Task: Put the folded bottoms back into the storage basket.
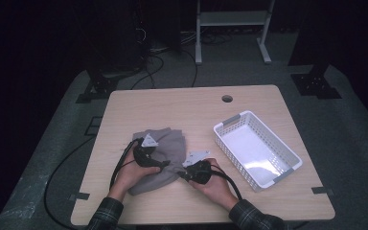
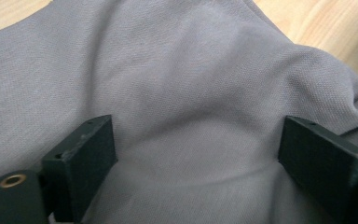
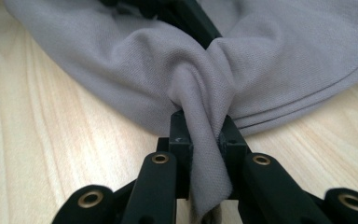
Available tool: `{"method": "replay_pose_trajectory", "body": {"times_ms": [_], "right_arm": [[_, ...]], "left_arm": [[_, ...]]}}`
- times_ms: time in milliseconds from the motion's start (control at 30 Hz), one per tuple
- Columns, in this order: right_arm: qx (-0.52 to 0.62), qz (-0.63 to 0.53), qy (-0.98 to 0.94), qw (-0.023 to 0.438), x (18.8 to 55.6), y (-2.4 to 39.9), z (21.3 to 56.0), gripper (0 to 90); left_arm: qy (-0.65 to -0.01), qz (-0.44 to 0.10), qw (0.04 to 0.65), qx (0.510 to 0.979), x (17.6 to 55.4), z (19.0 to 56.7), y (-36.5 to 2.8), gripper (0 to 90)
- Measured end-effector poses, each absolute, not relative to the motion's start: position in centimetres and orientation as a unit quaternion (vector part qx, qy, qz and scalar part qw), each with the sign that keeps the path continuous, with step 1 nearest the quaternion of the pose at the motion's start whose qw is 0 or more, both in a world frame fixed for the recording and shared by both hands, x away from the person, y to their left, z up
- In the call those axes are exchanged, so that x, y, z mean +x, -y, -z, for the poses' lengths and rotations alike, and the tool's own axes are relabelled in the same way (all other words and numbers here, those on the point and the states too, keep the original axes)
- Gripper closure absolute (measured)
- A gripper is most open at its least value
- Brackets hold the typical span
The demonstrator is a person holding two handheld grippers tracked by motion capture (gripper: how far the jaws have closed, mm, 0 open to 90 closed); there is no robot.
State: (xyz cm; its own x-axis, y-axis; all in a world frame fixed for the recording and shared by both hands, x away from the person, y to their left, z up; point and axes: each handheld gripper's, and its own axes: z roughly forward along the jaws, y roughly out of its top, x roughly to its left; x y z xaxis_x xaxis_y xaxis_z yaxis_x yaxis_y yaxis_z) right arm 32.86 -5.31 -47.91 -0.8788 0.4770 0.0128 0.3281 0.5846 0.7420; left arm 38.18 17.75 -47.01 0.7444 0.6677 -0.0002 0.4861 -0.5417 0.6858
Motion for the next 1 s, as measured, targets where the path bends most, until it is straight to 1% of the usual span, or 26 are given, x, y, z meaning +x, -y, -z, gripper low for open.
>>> {"method": "replay_pose_trajectory", "body": {"times_ms": [33, 233, 433, 600, 633, 800, 900, 1000], "right_arm": [[0.226, -0.391, -0.887, 0.092, 32.8, 5.6, 47.8, 79.3], [0.214, -0.372, -0.899, 0.084, 31.8, 6.5, 47.4, 79.2], [0.202, -0.363, -0.907, 0.074, 30.8, 7.5, 47.2, 79.2], [0.201, -0.355, -0.910, 0.069, 30.2, 8.6, 47.1, 79.1], [0.198, -0.352, -0.912, 0.067, 30.0, 9.3, 47.0, 79.1], [0.203, -0.348, -0.913, 0.059, 29.4, 11.1, 46.9, 79.1], [0.208, -0.348, -0.913, 0.056, 29.3, 11.7, 46.9, 79.1], [0.211, -0.347, -0.912, 0.054, 29.3, 12.4, 46.9, 79.1]], "left_arm": [[-0.335, -0.130, 0.356, 0.863, 37.9, 46.2, -17.9, 13.2], [-0.335, -0.142, 0.369, 0.855, 37.3, 44.5, -18.9, 13.4], [-0.331, -0.151, 0.367, 0.856, 37.2, 44.2, -19.5, 14.1], [-0.324, -0.158, 0.370, 0.856, 37.3, 43.8, -19.2, 14.1], [-0.316, -0.163, 0.367, 0.859, 37.4, 43.7, -18.7, 14.1], [-0.305, -0.163, 0.350, 0.871, 38.3, 44.0, -17.8, 14.1], [-0.310, -0.160, 0.341, 0.873, 39.4, 44.7, -17.4, 14.0], [-0.318, -0.145, 0.340, 0.873, 40.5, 45.6, -17.0, 13.3]]}}
